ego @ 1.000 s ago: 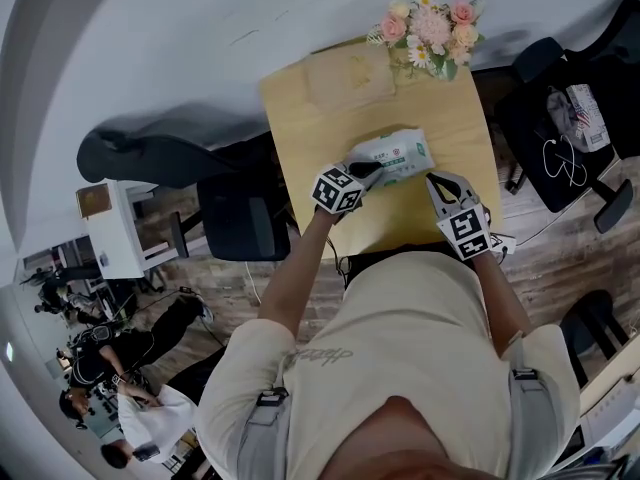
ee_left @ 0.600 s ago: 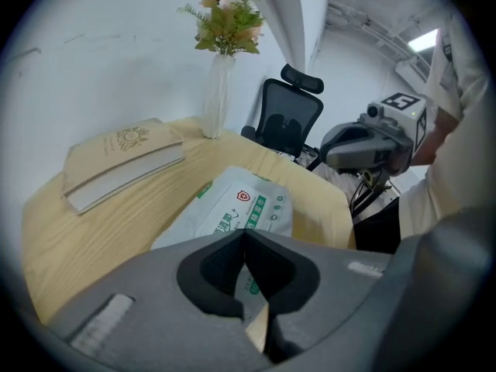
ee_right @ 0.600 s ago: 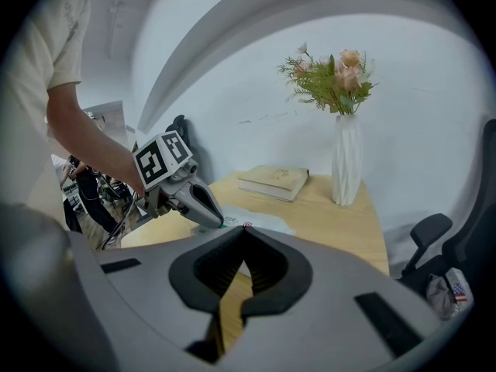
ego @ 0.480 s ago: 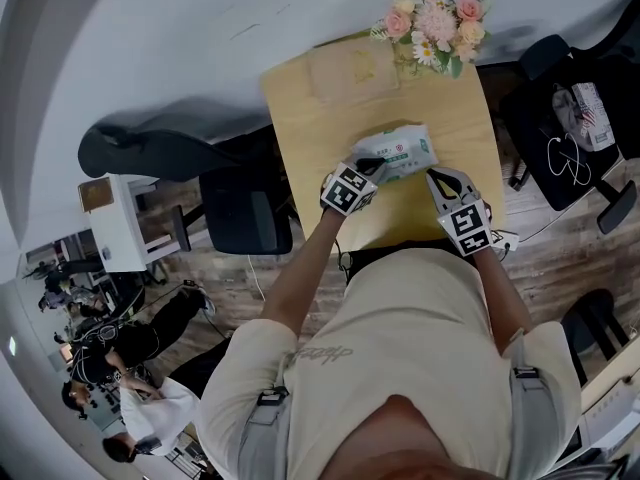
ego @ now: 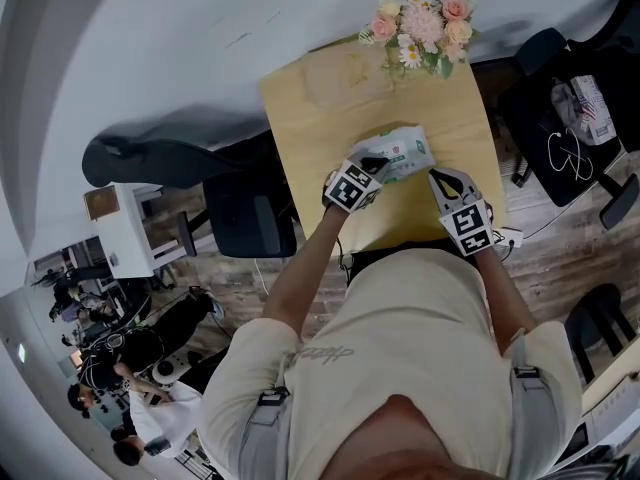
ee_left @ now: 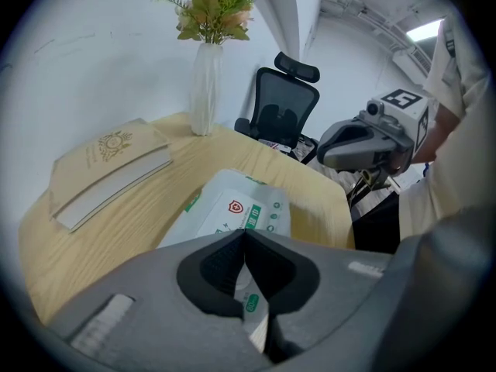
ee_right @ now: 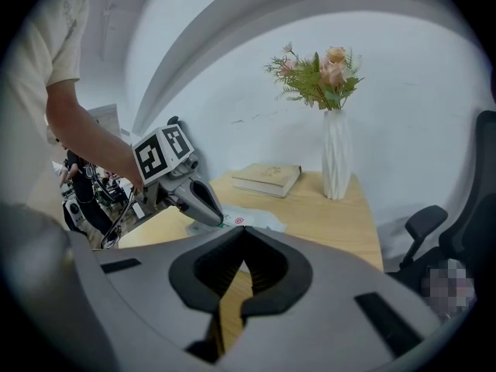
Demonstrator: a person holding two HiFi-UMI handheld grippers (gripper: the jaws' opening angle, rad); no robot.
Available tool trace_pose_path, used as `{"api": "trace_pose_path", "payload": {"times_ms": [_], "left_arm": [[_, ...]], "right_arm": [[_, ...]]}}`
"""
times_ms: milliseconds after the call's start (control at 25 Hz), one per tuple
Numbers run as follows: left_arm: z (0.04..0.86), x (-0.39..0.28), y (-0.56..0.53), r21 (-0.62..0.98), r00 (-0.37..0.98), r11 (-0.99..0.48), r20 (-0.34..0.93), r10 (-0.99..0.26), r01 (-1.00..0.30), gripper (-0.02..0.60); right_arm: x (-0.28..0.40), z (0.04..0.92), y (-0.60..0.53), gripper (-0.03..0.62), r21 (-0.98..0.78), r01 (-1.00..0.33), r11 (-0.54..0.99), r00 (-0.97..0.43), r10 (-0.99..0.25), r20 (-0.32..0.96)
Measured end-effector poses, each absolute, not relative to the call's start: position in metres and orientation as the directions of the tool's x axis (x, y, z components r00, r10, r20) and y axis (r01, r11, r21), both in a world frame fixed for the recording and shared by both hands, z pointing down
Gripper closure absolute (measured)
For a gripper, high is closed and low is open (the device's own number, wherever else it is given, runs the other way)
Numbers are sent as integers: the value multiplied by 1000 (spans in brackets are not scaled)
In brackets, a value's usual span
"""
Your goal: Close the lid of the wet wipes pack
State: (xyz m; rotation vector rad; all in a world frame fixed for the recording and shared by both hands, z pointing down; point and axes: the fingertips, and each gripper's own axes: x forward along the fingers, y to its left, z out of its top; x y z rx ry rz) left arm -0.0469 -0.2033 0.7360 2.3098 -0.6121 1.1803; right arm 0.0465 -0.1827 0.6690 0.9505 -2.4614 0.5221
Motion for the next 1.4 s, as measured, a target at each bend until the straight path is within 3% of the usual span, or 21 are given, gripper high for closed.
{"api": "trace_pose_path", "payload": {"times_ms": [680,1240,1400], "left_arm": [[737,-48,-205,205,519,-751,829,-208,-628,565],[659,-92,-184,199,620,-695,657,-428,-691,565],[620,-115,-174,182,614,-665,610,-501,-724,565]], "right_arm": [[45,668,-186,592,-196,-695,691,-666,-517,538],[24,613,-171,592,-85,-722,686,-619,-587,521],[14,589,-166,592,-128,-747,653,-620,-613,490]]}}
